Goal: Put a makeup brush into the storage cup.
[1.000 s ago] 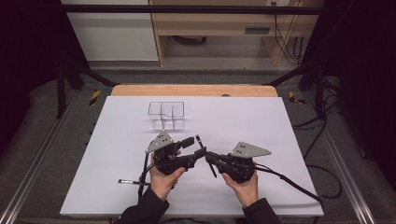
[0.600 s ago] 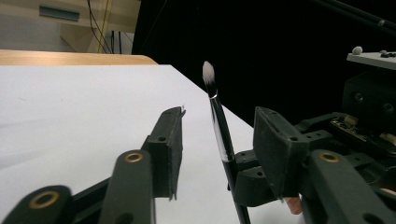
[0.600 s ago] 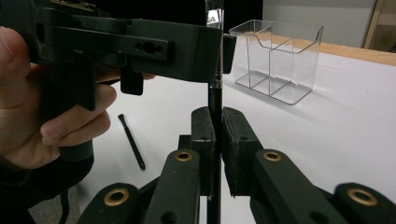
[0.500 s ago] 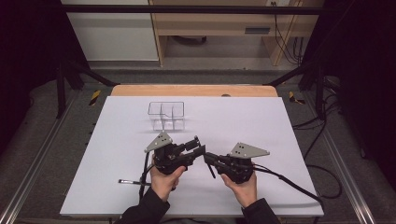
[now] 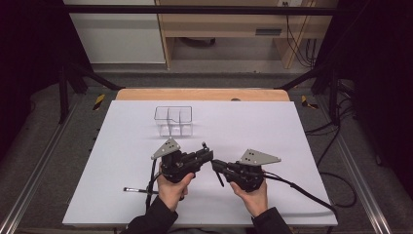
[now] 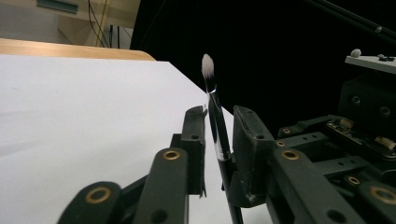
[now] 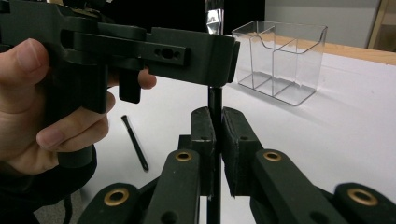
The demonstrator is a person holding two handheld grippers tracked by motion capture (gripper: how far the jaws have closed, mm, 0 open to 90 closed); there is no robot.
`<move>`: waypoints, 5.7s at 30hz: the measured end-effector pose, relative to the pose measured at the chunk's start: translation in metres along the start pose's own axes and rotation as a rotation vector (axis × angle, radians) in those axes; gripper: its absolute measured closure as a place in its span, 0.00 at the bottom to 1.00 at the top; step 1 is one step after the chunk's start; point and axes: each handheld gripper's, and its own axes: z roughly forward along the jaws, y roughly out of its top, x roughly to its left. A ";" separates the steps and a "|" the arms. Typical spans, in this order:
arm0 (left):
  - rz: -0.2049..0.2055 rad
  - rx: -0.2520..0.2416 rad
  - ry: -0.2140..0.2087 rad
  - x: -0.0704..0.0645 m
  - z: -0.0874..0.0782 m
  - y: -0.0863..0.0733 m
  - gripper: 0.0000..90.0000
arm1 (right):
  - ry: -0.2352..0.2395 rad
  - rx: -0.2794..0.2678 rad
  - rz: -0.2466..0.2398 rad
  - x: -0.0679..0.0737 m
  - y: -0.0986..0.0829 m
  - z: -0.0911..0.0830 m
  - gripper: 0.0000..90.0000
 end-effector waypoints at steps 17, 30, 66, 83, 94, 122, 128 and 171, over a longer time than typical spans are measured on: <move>-0.008 0.000 -0.006 -0.004 -0.001 0.000 0.93 | 0.008 0.000 -0.002 0.000 -0.001 0.001 0.93; 0.058 -0.038 0.037 0.000 -0.020 0.015 0.93 | -0.038 -0.021 -0.021 -0.002 0.004 -0.004 0.76; 0.152 -0.031 0.137 0.019 -0.054 0.030 0.93 | -0.266 0.016 0.032 -0.040 -0.001 -0.029 0.17; 0.158 -0.044 0.207 0.029 -0.070 0.040 0.93 | -0.326 0.054 0.014 -0.057 -0.011 -0.050 0.10; 0.165 -0.050 0.244 0.034 -0.078 0.046 0.93 | -0.386 0.089 0.006 -0.063 -0.015 -0.057 0.06; 0.216 -0.073 0.317 0.042 -0.078 0.090 0.93 | -0.406 0.018 0.034 -0.070 -0.021 -0.083 0.06; 0.204 -0.074 0.319 0.052 -0.075 0.100 0.93 | -0.404 0.017 0.031 -0.071 -0.022 -0.086 0.06; 0.259 -0.025 0.447 0.088 -0.023 0.158 0.93 | -0.398 0.008 0.051 -0.075 -0.026 -0.089 0.06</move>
